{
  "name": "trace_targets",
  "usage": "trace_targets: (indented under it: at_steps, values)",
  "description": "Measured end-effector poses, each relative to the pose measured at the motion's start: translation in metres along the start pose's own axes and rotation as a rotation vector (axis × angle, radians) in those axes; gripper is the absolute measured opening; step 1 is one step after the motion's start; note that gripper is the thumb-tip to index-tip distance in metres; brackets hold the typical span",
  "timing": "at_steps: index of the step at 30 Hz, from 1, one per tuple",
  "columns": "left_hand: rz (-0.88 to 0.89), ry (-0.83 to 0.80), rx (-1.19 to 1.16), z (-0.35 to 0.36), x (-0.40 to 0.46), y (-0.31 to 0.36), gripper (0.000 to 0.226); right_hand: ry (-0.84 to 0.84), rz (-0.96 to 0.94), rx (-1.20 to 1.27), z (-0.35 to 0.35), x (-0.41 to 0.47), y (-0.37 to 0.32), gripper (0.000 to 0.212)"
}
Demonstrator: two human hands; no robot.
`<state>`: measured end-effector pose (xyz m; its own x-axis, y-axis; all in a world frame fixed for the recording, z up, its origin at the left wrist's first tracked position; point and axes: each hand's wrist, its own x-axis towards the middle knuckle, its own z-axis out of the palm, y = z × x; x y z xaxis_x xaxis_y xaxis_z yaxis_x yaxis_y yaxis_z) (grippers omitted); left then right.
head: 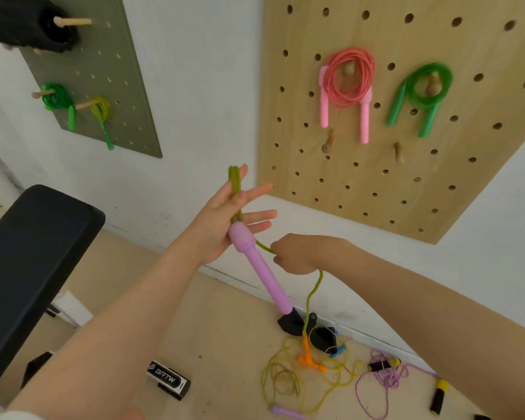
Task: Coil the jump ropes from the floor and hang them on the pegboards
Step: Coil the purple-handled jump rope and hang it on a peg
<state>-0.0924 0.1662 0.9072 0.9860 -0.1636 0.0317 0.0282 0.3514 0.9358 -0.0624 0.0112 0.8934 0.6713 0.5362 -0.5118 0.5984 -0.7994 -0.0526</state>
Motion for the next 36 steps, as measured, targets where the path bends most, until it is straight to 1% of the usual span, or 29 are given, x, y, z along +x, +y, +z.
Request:
trace_targets:
  at_steps: [2, 4, 6, 7, 9, 10, 12, 14, 15, 17, 18, 19, 22, 24, 25, 27, 28, 29, 30, 31, 33, 34, 36]
  values:
    - [-0.049, -0.008, 0.235, 0.006, 0.006, -0.013, 0.047, 0.029, -0.12, -0.025, -0.015, -0.007, -0.011, 0.029]
    - [-0.081, -0.032, 0.364, 0.011, 0.006, -0.025, 0.045, 0.15, -0.237, -0.057, -0.028, -0.015, -0.011, 0.022]
    - [-0.114, -0.05, 0.345, 0.011, 0.004, -0.03, 0.044, 0.315, -0.219, -0.025, -0.039, -0.023, -0.005, 0.014]
    - [-0.132, -0.046, 0.3, 0.011, 0.003, -0.029, 0.041, 0.409, -0.186, -0.003, -0.042, -0.025, 0.0, 0.015]
    - [-0.149, -0.03, 0.222, 0.011, 0.001, -0.02, 0.036, 0.607, -0.115, 0.065, -0.043, -0.025, 0.012, 0.029]
    - [-0.151, -0.045, 0.21, 0.011, 0.0, -0.014, 0.032, 0.684, -0.108, 0.151, -0.042, -0.024, 0.018, 0.037]
    - [-0.166, -0.139, 0.193, 0.009, -0.002, -0.004, 0.026, 0.767, -0.172, 0.381, -0.043, -0.022, 0.026, 0.05]
    - [-0.169, -0.216, 0.17, 0.005, -0.004, 0.004, 0.02, 0.717, -0.245, 0.546, -0.048, -0.021, 0.029, 0.061]
    - [-0.154, -0.24, 0.174, 0.003, -0.003, 0.007, 0.021, 0.658, -0.286, 0.598, -0.05, -0.021, 0.03, 0.058]
    - [-0.116, -0.26, 0.241, -0.002, 0.001, 0.013, 0.025, 0.542, -0.374, 0.667, -0.051, -0.022, 0.027, 0.032]
    - [-0.102, -0.256, 0.276, -0.003, 0.003, 0.014, 0.028, 0.505, -0.373, 0.672, -0.051, -0.022, 0.025, 0.022]
    - [-0.088, -0.243, 0.305, -0.004, 0.004, 0.015, 0.03, 0.485, -0.348, 0.646, -0.051, -0.021, 0.024, 0.021]
    - [-0.079, -0.195, 0.376, -0.005, 0.009, 0.018, 0.034, 0.469, -0.293, 0.468, -0.055, -0.019, 0.02, 0.031]
    - [-0.145, -0.173, 0.359, 0.0, 0.013, 0.021, 0.034, 0.488, -0.291, 0.343, -0.059, -0.019, 0.017, 0.035]
    - [-0.186, -0.138, 0.364, 0.004, 0.014, 0.022, 0.038, 0.505, -0.288, 0.265, -0.061, -0.02, 0.016, 0.037]
    - [-0.202, -0.042, 0.473, 0.013, 0.017, 0.021, 0.055, 0.559, -0.272, 0.145, -0.062, -0.022, 0.018, 0.036]
    - [-0.184, -0.012, 0.504, 0.019, 0.017, 0.02, 0.055, 0.589, -0.263, 0.183, -0.062, -0.022, 0.021, 0.034]
    - [-0.163, -0.007, 0.492, 0.023, 0.016, 0.018, 0.05, 0.609, -0.263, 0.298, -0.061, -0.022, 0.025, 0.031]
    - [-0.15, -0.024, 0.444, 0.027, 0.016, 0.015, 0.046, 0.615, -0.277, 0.468, -0.06, -0.023, 0.03, 0.032]
    - [-0.132, -0.04, 0.382, 0.03, 0.014, 0.012, 0.042, 0.601, -0.312, 0.643, -0.06, -0.025, 0.035, 0.031]
    - [-0.075, -0.019, 0.258, 0.034, 0.014, 0.009, 0.038, 0.534, -0.385, 0.893, -0.059, -0.026, 0.048, 0.02]
    - [-0.052, 0.015, 0.186, 0.035, 0.014, 0.007, 0.038, 0.502, -0.399, 0.948, -0.057, -0.025, 0.054, 0.015]
    - [-0.034, 0.085, 0.042, 0.038, 0.015, 0.006, 0.041, 0.48, -0.361, 0.949, -0.05, -0.023, 0.067, 0.011]
